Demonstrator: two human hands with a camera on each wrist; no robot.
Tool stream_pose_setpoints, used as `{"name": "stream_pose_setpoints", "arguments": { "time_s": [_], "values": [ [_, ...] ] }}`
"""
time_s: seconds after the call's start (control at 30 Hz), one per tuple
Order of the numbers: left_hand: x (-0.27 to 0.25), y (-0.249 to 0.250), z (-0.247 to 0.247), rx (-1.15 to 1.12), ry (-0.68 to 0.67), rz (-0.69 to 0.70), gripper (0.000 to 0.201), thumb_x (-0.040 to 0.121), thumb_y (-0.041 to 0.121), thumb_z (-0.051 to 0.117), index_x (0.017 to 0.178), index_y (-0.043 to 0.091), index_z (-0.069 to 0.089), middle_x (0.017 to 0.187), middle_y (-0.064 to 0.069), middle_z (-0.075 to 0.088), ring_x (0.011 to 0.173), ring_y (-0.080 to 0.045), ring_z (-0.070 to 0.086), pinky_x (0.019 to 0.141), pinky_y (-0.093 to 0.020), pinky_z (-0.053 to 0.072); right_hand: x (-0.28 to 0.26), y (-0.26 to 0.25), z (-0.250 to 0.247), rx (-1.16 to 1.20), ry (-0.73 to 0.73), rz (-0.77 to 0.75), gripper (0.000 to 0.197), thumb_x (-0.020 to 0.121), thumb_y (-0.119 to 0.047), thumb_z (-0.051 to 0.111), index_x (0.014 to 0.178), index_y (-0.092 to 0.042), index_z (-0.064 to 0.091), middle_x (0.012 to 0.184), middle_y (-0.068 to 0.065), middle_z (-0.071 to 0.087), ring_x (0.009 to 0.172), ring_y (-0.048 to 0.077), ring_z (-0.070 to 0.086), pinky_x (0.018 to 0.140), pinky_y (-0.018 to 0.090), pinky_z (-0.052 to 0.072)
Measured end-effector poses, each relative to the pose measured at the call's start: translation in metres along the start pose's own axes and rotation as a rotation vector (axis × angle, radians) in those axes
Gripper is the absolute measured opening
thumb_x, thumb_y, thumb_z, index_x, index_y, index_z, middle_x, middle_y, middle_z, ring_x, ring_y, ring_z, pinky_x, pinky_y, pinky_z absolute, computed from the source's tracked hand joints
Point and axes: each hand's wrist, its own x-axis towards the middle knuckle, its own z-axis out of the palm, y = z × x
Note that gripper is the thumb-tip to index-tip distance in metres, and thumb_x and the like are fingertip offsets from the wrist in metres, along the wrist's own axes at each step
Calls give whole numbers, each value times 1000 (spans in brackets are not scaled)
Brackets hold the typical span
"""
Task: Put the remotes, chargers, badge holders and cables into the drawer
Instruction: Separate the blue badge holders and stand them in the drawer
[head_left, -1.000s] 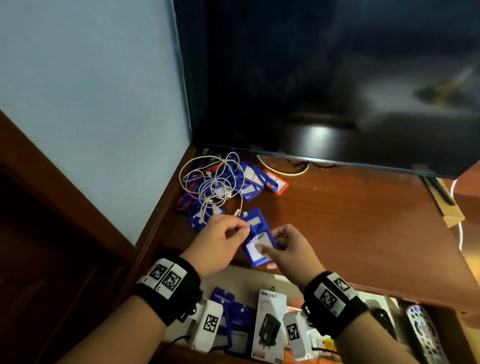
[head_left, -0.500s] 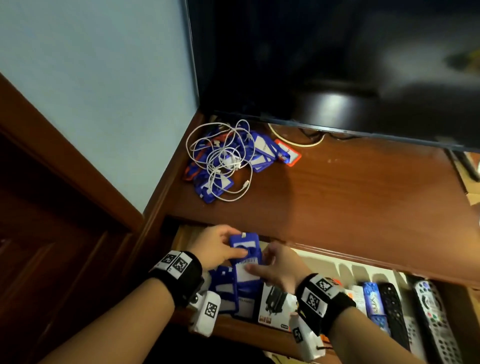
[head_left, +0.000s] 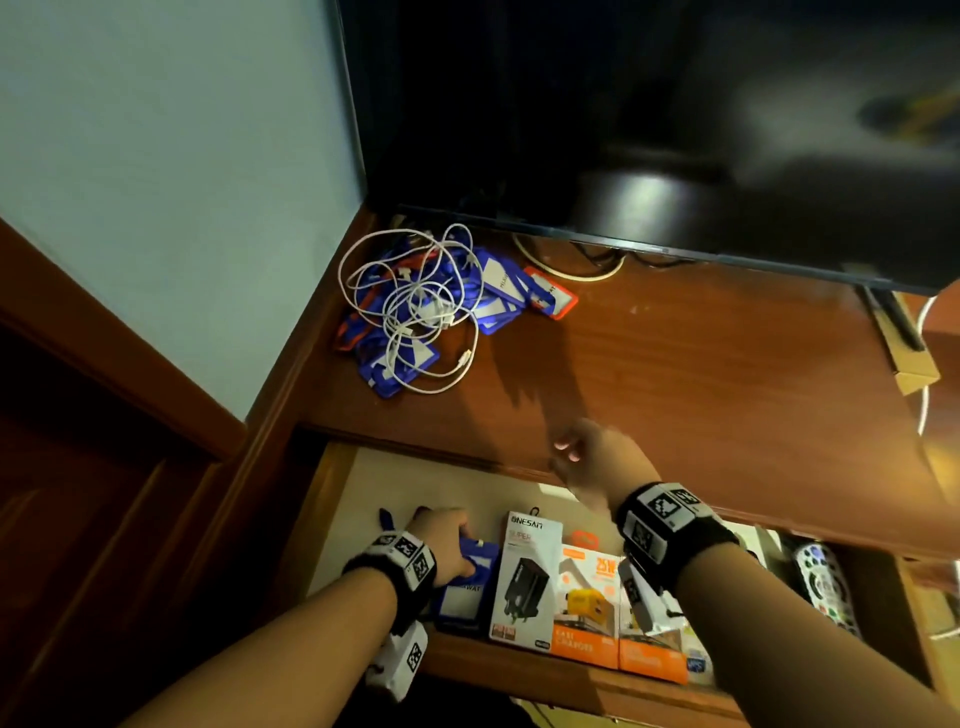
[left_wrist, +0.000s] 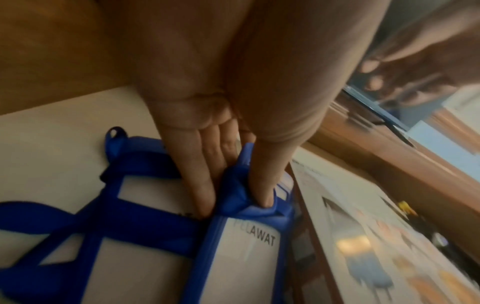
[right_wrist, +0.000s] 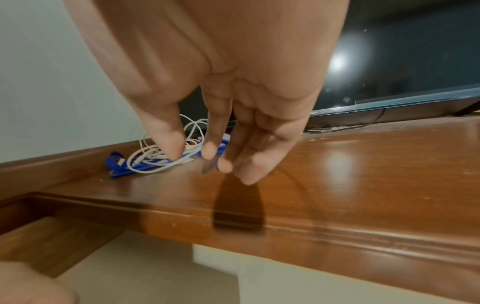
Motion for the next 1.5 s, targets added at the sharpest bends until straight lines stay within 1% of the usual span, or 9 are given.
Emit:
{"name": "stream_pose_setpoints", "arguments": {
  "time_s": [0.1, 0.27, 0.57, 0.77, 0.87, 1.0, 1.17, 1.4, 1.5],
  "values": [
    [2, 7, 9, 114, 35, 3, 38, 82, 30, 82, 113, 22, 63, 115, -2, 65, 100, -22, 65, 83, -32, 56, 15, 5, -1, -20, -67, 61, 36, 91, -36, 70, 124, -24, 63, 118, -1, 68, 114, 19, 61, 99, 30, 48],
    [3, 16, 17, 331, 79, -24, 46, 89, 25, 79, 129, 14, 60, 140, -11, 45, 115, -30, 62, 97, -40, 56, 36, -5, -7, -13, -60, 41, 34, 87, -39, 68, 119, -28, 64, 119, 0, 66, 111, 23, 64, 95, 32, 51],
    [-6, 16, 5, 317, 62, 10, 54, 84, 23, 84, 127, 13, 54, 129, -11, 60, 115, -29, 63, 93, -39, 55, 93, -53, -42, -33, -49, -38, 40, 93, -30, 69, 131, -24, 58, 136, 5, 59, 128, 25, 56, 107, 42, 50],
    [-33, 13, -31, 54, 181, 64, 35, 81, 45, 81, 102, 27, 60, 102, 8, 62, 93, -14, 61, 87, -36, 56, 160, -69, -72, -14, 27, -11, 49, 92, -24, 70, 139, -22, 54, 128, 4, 65, 106, 24, 64, 88, 33, 54],
    [-44, 9, -53, -103, 352, 83, 23, 87, 52, 72, 90, 34, 58, 88, 15, 64, 82, -2, 61, 80, -32, 58, 192, -77, -80, -54, 41, -31, 61, 91, -25, 70, 148, -21, 47, 137, 7, 62, 118, 29, 62, 95, 35, 53],
    [-55, 6, -89, -272, 561, 85, 19, 90, 50, 71, 93, 34, 61, 88, 15, 65, 79, 1, 61, 74, -22, 54, 217, -89, -78, -131, 12, -77, 73, 94, -30, 70, 156, -21, 34, 147, 10, 56, 128, 33, 58, 99, 42, 52],
    [-50, -5, -121, -429, 679, 68, 16, 89, 41, 76, 93, 33, 63, 88, 12, 67, 81, -2, 64, 79, -31, 59, 226, -89, -66, -281, 8, -82, 77, 93, -49, 67, 156, -19, 34, 143, 10, 57, 123, 33, 60, 98, 44, 55],
    [-42, 15, -142, -519, 704, 129, 14, 92, 37, 75, 96, 28, 65, 88, 11, 70, 82, -2, 67, 80, -29, 59, 205, -72, -66, -170, 46, 8, 38, 105, -37, 48, 129, -10, 59, 124, 16, 67, 115, 38, 63, 96, 41, 51],
    [-39, 32, -149, -502, 683, 177, 14, 93, 38, 74, 98, 28, 65, 88, 13, 70, 82, 0, 66, 80, -28, 58, 181, -62, -80, -93, 112, 21, 37, 107, -35, 45, 127, -10, 63, 122, 19, 67, 115, 39, 62, 93, 38, 49]
  ]
}}
